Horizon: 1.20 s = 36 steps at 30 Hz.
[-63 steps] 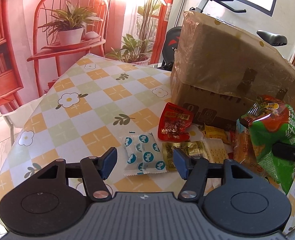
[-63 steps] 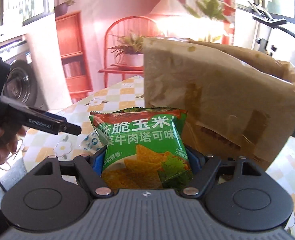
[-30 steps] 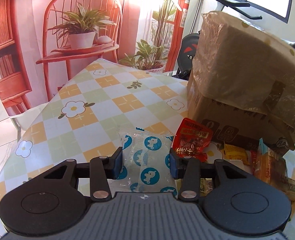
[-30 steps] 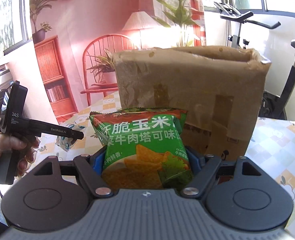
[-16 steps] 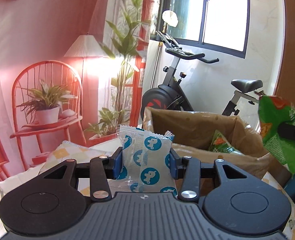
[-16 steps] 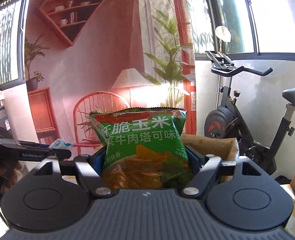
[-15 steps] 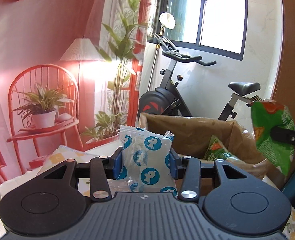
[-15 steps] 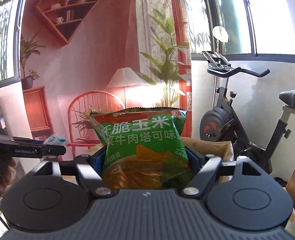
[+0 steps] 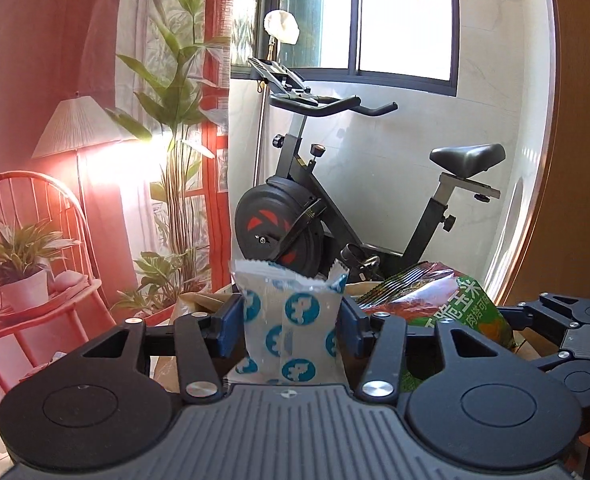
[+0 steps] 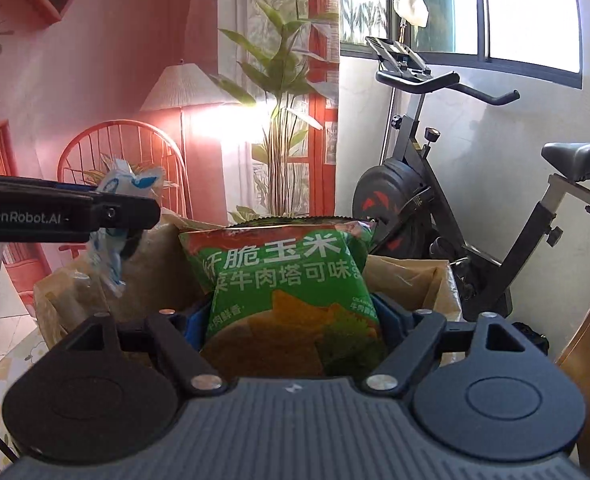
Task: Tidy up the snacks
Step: 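Release the green bag into the box with the right gripper while the left drops the blue-white packet, then grasp the orange-white wafer bar on the table with the right gripper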
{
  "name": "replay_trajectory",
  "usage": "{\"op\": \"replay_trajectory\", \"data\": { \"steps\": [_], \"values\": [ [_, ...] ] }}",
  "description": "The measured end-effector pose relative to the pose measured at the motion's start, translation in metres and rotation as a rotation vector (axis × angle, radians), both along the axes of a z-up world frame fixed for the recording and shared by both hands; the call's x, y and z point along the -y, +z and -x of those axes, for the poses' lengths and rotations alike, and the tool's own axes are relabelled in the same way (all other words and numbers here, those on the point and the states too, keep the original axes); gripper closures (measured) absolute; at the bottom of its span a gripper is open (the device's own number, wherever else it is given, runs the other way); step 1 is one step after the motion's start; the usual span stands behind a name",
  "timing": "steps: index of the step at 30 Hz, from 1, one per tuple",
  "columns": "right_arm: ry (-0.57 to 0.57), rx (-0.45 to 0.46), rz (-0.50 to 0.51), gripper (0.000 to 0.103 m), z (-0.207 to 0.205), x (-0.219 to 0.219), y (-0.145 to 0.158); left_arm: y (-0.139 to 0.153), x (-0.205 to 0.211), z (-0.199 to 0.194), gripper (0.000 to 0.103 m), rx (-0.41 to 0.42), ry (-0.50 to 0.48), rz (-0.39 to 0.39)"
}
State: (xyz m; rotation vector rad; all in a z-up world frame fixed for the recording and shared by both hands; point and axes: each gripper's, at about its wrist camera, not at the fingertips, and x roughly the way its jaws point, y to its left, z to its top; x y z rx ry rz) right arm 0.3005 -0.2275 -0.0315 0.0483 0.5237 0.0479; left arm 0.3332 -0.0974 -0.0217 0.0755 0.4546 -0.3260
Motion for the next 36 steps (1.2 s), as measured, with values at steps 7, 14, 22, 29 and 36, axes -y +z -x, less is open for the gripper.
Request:
{"op": "replay_trajectory", "data": {
  "steps": [7, 14, 22, 29, 36],
  "values": [
    [0.034, 0.039, -0.045, 0.01, 0.012, 0.015, 0.004, -0.001, -0.023, 0.011, 0.03, -0.006, 0.015, 0.013],
    [0.147, 0.051, -0.034, 0.012, 0.055, 0.014, 0.012, 0.003, -0.06, 0.056, 0.03, -0.014, 0.021, 0.016],
    [0.285, 0.049, -0.053, 0.018, 0.12, 0.011, 0.009, -0.019, -0.125, 0.112, 0.032, -0.103, 0.124, 0.07],
    [0.362, -0.02, -0.064, 0.023, 0.159, 0.013, -0.038, -0.058, -0.144, 0.144, 0.032, -0.128, 0.211, 0.097],
    [0.399, -0.223, 0.002, 0.034, 0.169, 0.012, -0.113, -0.098, -0.135, 0.15, 0.034, -0.213, 0.239, 0.105]
  ]
}}
